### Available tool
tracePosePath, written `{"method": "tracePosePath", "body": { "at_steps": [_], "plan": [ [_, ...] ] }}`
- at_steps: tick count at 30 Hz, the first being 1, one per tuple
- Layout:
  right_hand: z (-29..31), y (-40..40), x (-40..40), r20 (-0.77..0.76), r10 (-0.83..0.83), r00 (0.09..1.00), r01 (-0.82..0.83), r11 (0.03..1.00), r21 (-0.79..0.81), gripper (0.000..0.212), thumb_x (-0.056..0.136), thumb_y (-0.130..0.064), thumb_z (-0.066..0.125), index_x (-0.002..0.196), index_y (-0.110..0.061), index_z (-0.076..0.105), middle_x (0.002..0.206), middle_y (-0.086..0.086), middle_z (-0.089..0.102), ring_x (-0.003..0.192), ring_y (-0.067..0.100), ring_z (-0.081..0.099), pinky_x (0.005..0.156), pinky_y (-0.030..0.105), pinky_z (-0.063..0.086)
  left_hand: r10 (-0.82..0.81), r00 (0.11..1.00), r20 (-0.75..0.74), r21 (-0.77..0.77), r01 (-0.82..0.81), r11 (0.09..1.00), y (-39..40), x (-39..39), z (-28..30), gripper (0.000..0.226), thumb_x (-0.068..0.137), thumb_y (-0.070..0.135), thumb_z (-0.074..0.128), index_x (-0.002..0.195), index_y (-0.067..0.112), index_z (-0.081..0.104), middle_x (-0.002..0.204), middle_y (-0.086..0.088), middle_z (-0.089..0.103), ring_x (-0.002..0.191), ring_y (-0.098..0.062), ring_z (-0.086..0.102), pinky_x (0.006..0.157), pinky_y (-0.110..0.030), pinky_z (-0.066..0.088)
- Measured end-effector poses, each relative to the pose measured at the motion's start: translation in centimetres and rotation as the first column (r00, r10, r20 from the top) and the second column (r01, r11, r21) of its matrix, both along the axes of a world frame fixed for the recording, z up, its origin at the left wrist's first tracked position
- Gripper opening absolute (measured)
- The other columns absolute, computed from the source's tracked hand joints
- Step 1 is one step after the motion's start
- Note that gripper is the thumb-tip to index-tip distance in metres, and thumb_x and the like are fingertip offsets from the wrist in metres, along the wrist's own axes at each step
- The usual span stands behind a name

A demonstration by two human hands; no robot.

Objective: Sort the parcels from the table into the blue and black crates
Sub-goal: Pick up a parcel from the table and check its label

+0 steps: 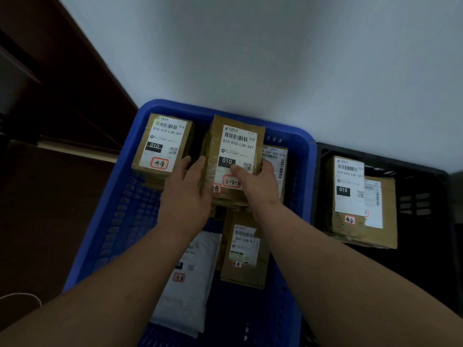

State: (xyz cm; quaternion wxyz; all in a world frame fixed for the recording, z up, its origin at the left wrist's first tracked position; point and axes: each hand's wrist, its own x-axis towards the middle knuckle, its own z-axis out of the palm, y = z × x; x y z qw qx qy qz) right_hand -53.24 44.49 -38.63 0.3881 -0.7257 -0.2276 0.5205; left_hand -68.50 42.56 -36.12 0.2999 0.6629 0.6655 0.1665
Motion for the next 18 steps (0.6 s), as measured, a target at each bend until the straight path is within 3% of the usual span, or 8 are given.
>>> {"method": "tracePosePath", "body": {
  "at_steps": [3,9,11,13,15,18],
  "plan": [
    [0.2,-0.4,0.5,-0.002,0.001,1.0,-0.001,1.0,0.005,0.047,0.082,-0.027,0.077,0.116,-0.028,0.045,0.117,0.003,0.064,0.099,0.019,0.068,0.088,0.043,0.058,0.0,1.0,-0.015,-0.01,0.0,1.0,-0.4,0.2,0.2,0.058,0.097,0.028,0.056,0.15,0.023,0.035,0.156,-0.01,0.026,0.141,-0.03,0.027,0.111,-0.055,0.033],
    [0.9,-1.3,0.9,-0.036,-0.002,0.999,0.001,0.999,-0.034,0.059,0.085,-0.027,0.075,0.134,-0.019,0.043,0.119,0.002,0.065,0.103,0.019,0.065,0.093,0.042,0.056,0.016,1.0,-0.007,-0.043,-0.016,0.999,-1.5,0.2,0.6,0.058,0.097,0.025,0.056,0.151,0.022,0.034,0.155,-0.009,0.029,0.138,-0.029,0.03,0.111,-0.05,0.033],
    [0.9,-1.2,0.8,-0.066,0.008,0.998,-0.012,0.998,-0.062,0.058,0.084,-0.027,0.075,0.132,-0.021,0.043,0.117,0.002,0.064,0.103,0.02,0.065,0.093,0.044,0.055,0.007,0.998,0.058,-0.098,-0.001,0.995,-1.7,0.4,0.8,0.06,0.098,0.025,0.055,0.152,0.023,0.029,0.153,-0.004,0.034,0.135,-0.02,0.035,0.111,-0.038,0.033],
    [1.0,-1.0,0.4,-0.106,0.032,0.994,-0.042,0.994,-0.098,0.057,0.082,-0.027,0.076,0.127,-0.023,0.042,0.115,0.001,0.064,0.103,0.022,0.064,0.094,0.046,0.054,0.066,0.984,0.164,-0.239,-0.025,0.971,-1.5,0.7,1.1,0.059,0.1,0.027,0.052,0.153,0.028,0.025,0.141,0.009,0.042,0.12,-0.006,0.042,0.096,-0.022,0.033],
    [1.4,-0.7,-0.3,-0.136,0.059,0.989,-0.076,0.99,-0.12,0.062,0.077,-0.028,0.078,0.128,-0.021,0.043,0.118,0.003,0.063,0.105,0.024,0.062,0.096,0.046,0.053,0.166,0.956,0.243,-0.323,-0.082,0.943,-1.2,0.8,1.3,0.055,0.101,0.026,0.05,0.152,0.029,0.028,0.128,0.013,0.047,0.111,-0.004,0.045,0.089,-0.022,0.035],
    [1.6,0.0,-1.7,-0.175,0.12,0.977,-0.143,0.981,-0.128,0.065,0.078,-0.025,0.079,0.13,-0.015,0.041,0.124,0.006,0.061,0.106,0.024,0.061,0.095,0.043,0.053,0.268,0.935,0.232,-0.258,-0.206,0.944,-0.6,-0.3,1.3,0.052,0.101,0.029,0.051,0.149,0.03,0.034,0.142,0.006,0.049,0.119,-0.009,0.048,0.096,-0.03,0.04]
  ]
}}
